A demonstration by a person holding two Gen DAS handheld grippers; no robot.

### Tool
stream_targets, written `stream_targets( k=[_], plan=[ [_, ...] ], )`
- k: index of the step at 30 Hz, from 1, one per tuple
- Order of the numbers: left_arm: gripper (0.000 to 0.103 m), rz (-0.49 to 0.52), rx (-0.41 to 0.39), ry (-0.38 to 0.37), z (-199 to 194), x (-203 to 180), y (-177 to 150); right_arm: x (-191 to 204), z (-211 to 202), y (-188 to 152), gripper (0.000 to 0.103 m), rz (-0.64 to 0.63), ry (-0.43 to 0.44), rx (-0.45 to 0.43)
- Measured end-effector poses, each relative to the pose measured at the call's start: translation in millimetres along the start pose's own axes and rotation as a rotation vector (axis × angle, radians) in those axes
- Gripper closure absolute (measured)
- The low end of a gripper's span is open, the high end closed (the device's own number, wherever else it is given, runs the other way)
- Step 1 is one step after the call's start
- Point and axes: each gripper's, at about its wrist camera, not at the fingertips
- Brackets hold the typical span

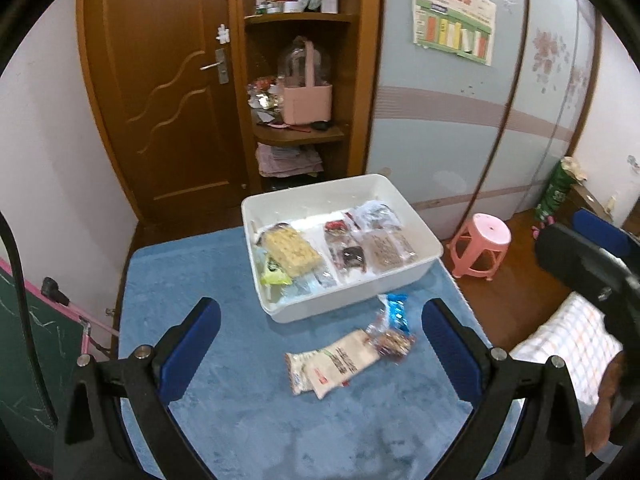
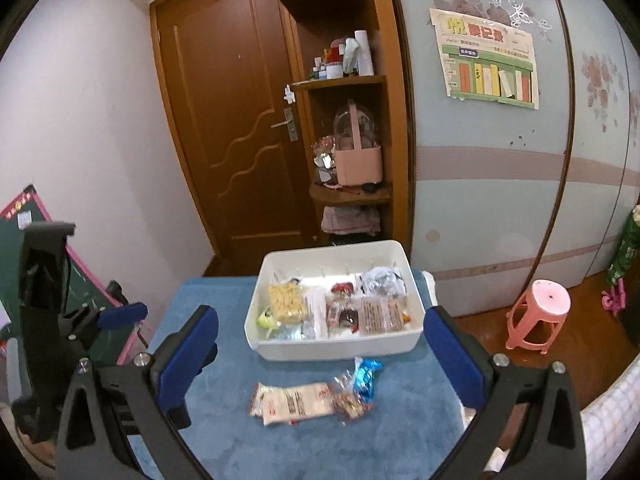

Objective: Organize snacks
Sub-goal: 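Withdraw both tools from the bin toward the last snacks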

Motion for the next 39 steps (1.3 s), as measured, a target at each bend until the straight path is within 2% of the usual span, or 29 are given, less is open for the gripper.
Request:
stream_targets(
  k=[6, 12, 17, 22, 25, 29, 33, 35, 39],
  plan=[
    [0.003, 0.035, 0.002, -0.013, -6, -8, -15, -4, -9, -15, 0.0, 0.01, -0.004, 0.038],
    [0.003, 0.076, -0.009, -0.012, 7, -8, -36, -9, -3, -31, 0.0, 0.011, -0.039, 0.056],
    [0.003, 0.08, 0.015, -0.003, 35, -1, -56, -11, 19, -52, 0.0, -0.011, -0.095, 0.072],
    [0.004, 0.014, 0.075, -0.008, 74, 19, -77, -28, 46, -73, 0.0, 0.076, -0.086, 0.109],
    [0.004, 0.017, 0.122, -0.019, 97, 27, -90, -37, 65, -86, 0.0, 0.094, -0.095, 0.159],
    [0.004, 0.061, 0.218, -0.104, 128, 31, -113, -42, 90, -106, 0.001, 0.087, -0.116, 0.224],
    [0.004, 0.157, 0.229, -0.083, 146, 22, -132, -46, 118, -133, 0.007, 0.1, -0.103, 0.307],
    [0.004, 0.196, 0.252, -0.1, 155, 18, -137, -48, 132, -146, 0.011, 0.107, -0.101, 0.349],
    [0.004, 0.262, 0.275, -0.141, 173, 7, -139, -53, 157, -168, 0.013, 0.123, -0.087, 0.416]
  ],
)
Point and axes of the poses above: each gripper's, at about its wrist camera, not at the fingertips, and z roughly the way its jaws point, x to its left, y to its top, and after that the axes turned 7 degrees about -x, right-handed
